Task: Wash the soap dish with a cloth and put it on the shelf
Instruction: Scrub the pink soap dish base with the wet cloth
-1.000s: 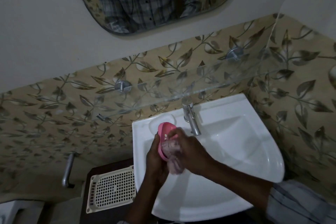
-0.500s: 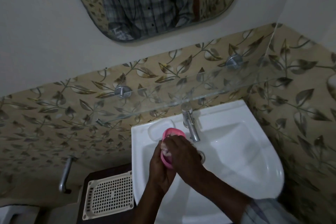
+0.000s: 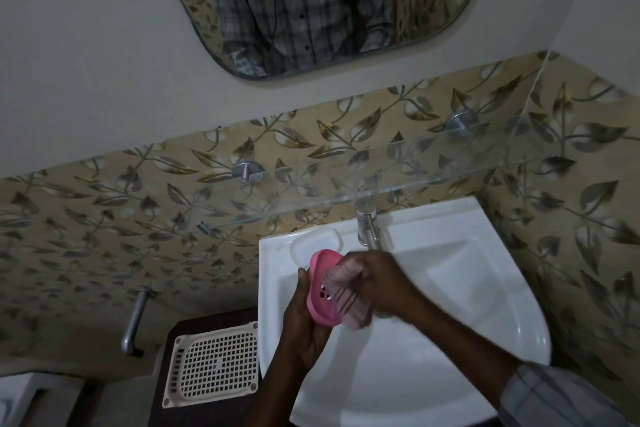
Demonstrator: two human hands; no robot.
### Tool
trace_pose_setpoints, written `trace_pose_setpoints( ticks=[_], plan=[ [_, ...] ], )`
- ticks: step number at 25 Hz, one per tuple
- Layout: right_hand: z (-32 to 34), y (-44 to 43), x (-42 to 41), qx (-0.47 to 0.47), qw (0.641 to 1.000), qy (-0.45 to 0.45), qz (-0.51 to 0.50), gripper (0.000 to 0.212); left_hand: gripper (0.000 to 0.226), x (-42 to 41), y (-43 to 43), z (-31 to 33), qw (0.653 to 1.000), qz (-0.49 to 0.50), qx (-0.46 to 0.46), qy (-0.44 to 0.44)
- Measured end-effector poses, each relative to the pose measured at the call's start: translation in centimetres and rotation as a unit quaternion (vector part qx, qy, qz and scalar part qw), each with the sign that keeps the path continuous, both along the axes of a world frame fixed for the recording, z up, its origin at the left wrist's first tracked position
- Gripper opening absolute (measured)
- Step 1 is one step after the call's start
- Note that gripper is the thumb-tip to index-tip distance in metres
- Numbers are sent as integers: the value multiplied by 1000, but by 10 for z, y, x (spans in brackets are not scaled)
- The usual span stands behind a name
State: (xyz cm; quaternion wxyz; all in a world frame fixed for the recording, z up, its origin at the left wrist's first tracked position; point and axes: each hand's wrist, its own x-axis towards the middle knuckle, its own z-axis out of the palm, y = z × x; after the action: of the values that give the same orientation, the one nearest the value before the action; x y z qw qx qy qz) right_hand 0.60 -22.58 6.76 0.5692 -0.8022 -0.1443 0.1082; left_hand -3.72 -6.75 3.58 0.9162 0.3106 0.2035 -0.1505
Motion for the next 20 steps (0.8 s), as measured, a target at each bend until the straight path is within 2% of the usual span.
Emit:
trace_pose_setpoints(
  ticks=[2,3,6,8,10,11,13,15,17,20],
  plan=[
    [1,-30,20,94,981,99,-134,13,52,0,10,-4,999,10,37,6],
    [-2,-41,26,118,972,110,-170,13,53,1,14,-5,998,6,60,5],
    [-15,-37,13,90,973,122,-175,16,52,4,9,-3,989,-15,149,-9],
    [-22,-22,3,78,973,129,-177,17,47,5,-3,-4,959,-31,280,-25],
    [-23,-15,-2,63,975,117,-177,22,48,7,-12,0,908,-59,414,-40],
    [-24,-15,-3,54,978,109,-172,25,47,9,-12,2,889,-70,451,-38],
    [-25,-16,-5,59,978,110,-164,29,39,12,-7,7,873,-98,478,-19],
    [-21,-13,-6,86,978,130,-138,35,32,11,-2,12,872,-119,475,-3],
    [-14,-8,-7,138,973,148,-113,38,29,11,-2,17,884,-107,455,16],
    [-5,-9,-10,213,953,175,-126,30,29,9,-5,22,909,-84,405,49]
  ],
)
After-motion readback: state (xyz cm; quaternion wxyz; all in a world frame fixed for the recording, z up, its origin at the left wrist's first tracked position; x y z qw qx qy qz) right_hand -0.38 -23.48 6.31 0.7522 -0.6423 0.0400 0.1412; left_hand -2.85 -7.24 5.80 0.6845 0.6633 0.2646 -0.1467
